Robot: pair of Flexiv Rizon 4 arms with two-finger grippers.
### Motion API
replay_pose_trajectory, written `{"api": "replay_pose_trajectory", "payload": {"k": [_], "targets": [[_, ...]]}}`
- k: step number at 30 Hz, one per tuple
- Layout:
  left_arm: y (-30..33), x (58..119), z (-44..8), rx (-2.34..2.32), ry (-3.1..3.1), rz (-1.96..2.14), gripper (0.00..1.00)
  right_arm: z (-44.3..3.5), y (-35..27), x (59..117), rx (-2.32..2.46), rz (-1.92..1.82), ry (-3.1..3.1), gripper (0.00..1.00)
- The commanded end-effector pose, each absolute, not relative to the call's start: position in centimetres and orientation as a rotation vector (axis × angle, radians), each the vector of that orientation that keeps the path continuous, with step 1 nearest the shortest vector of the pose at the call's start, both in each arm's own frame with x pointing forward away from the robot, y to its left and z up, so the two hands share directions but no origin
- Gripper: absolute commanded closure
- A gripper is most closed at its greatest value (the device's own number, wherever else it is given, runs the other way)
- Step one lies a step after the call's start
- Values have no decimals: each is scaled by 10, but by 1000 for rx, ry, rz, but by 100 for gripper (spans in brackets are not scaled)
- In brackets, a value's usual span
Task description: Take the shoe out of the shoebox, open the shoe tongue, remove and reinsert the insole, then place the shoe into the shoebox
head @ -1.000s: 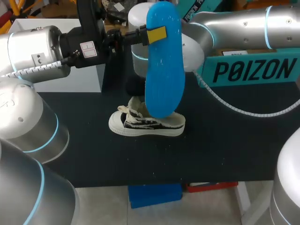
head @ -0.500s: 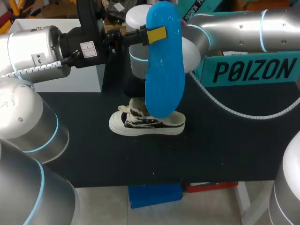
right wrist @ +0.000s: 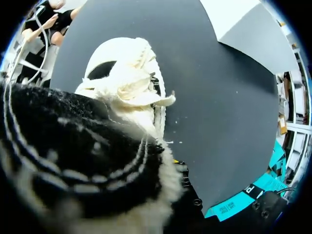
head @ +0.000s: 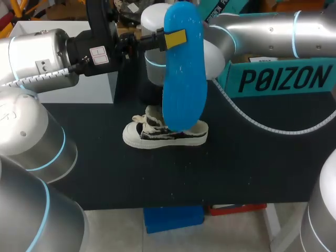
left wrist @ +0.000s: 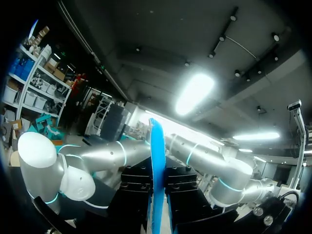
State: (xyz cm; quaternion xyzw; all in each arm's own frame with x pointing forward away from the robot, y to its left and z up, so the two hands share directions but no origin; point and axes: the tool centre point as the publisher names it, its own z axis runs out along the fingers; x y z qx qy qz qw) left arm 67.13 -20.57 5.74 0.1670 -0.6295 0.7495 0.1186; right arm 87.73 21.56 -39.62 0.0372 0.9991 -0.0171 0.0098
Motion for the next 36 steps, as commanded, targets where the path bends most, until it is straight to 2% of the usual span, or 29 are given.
{"api": "replay_pose_trajectory", "payload": {"k": [1,9,18,31,36], "targets": [[-206,671,57,491,-1842,2194,100,-354,198,872,355,-108,3105,100],[-206,671,57,491,-1842,2194,100,-321,169,865,1050,-112,2955,100],[-206,671,57,491,-1842,2194,100,-324,141,861,1904,78,2545,100],[-206,671,57,491,-1842,2194,100,-328,147,861,2108,115,2363,100],[-206,671,57,491,-1842,2194,100,-345,151,864,2112,66,2338,100]]}}
